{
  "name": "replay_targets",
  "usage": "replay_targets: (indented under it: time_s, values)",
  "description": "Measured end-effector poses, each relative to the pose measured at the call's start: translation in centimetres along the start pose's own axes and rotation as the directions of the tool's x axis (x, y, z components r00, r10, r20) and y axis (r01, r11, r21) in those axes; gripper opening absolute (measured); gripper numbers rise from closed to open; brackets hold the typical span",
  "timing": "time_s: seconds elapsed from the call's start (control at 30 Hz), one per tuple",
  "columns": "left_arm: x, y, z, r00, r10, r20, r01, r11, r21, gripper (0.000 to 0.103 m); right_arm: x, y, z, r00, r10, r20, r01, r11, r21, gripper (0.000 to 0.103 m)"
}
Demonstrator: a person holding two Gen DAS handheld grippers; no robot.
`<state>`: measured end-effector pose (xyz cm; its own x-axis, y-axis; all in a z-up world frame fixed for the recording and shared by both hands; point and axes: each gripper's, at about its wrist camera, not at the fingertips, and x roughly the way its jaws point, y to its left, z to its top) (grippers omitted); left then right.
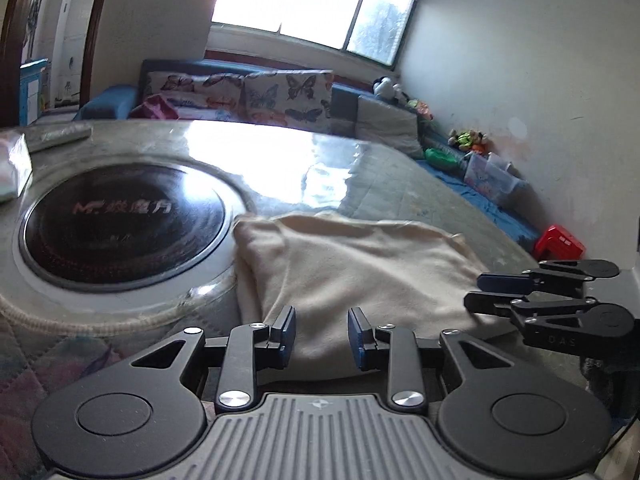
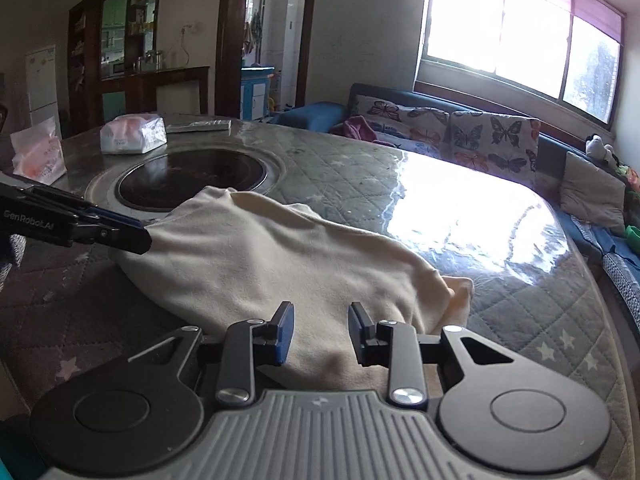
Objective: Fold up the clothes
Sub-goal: 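Grasp the sweatshirt bundle edge with the left gripper and lift it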
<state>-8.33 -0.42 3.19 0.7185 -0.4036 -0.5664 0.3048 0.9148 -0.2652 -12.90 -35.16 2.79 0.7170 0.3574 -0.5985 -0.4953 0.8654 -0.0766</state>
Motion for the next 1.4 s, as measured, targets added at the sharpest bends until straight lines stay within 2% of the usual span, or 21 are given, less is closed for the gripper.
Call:
replay_targets:
  time_s: [0.13, 0.23, 0.4, 0.53, 0.7, 0.83, 0.93, 1.03, 1.13, 1.2, 1.4]
  values:
    - [-0.3, 0.5, -0.1, 1.0, -0.019, 0.004, 0.019, 1.0, -0.025, 0.031, 0.3, 0.1, -0.1, 1.0, 0.005, -0.023, -0.005, 1.0, -0.006, 0.029]
    - [-1.0, 0.9, 0.6, 1.0, -0.012, 0.022, 0.013, 0.999, -0.031, 0.031, -0.2, 0.6, 0.9, 1.0, 0.019, -0.01, -0.019, 0.999, -0.041, 0.03]
    - [-1.7, 2.8, 1.7, 0.999, 0.036, 0.041, -0.032, 0.996, -0.087, 0.036, 0.4, 3.3, 2.9, 0.992, 0.125, -0.018, -0.126, 0.982, -0.138, 0.03]
    - [-1.8, 4.3, 2.0, 0.996, 0.079, 0.028, -0.074, 0.987, -0.139, 0.041, 1.6, 6.2, 4.0, 0.979, 0.202, -0.038, -0.205, 0.952, -0.227, 0.035]
    - [-1.8, 5.6, 2.2, 0.994, 0.107, 0.02, -0.102, 0.977, -0.186, 0.053, 2.9, 10.2, 5.0, 0.958, 0.28, -0.069, -0.286, 0.896, -0.34, 0.036]
    - [-1.6, 6.5, 2.4, 0.996, 0.093, 0.011, -0.088, 0.971, -0.223, 0.056, 4.2, 12.7, 5.0, 0.953, 0.285, -0.104, -0.301, 0.851, -0.431, 0.036]
    - [-1.6, 7.0, 2.4, 0.998, 0.066, 0.009, -0.062, 0.964, -0.26, 0.056, 4.8, 14.0, 4.7, 0.96, 0.255, -0.115, -0.279, 0.83, -0.483, 0.036]
    - [-1.4, 7.3, 2.3, 1.0, 0.023, 0.007, -0.02, 0.953, -0.303, 0.056, 4.9, 14.1, 4.5, 0.964, 0.243, -0.112, -0.266, 0.835, -0.482, 0.034]
    - [-1.0, 7.3, 2.4, 1.0, -0.019, 0.004, 0.02, 0.939, -0.344, 0.056, 4.9, 13.4, 4.9, 0.963, 0.249, -0.105, -0.27, 0.863, -0.426, 0.018]
    - [-0.7, 7.3, 2.5, 0.999, -0.045, 0.003, 0.043, 0.927, -0.373, 0.057, 4.7, 12.6, 5.5, 0.958, 0.268, -0.1, -0.286, 0.883, -0.372, 0.015]
    - [0.9, 7.8, 2.9, 0.994, -0.111, 0.008, 0.1, 0.86, -0.501, 0.059, 3.5, 10.4, 6.9, 0.946, 0.318, -0.063, -0.322, 0.907, -0.271, 0.01]
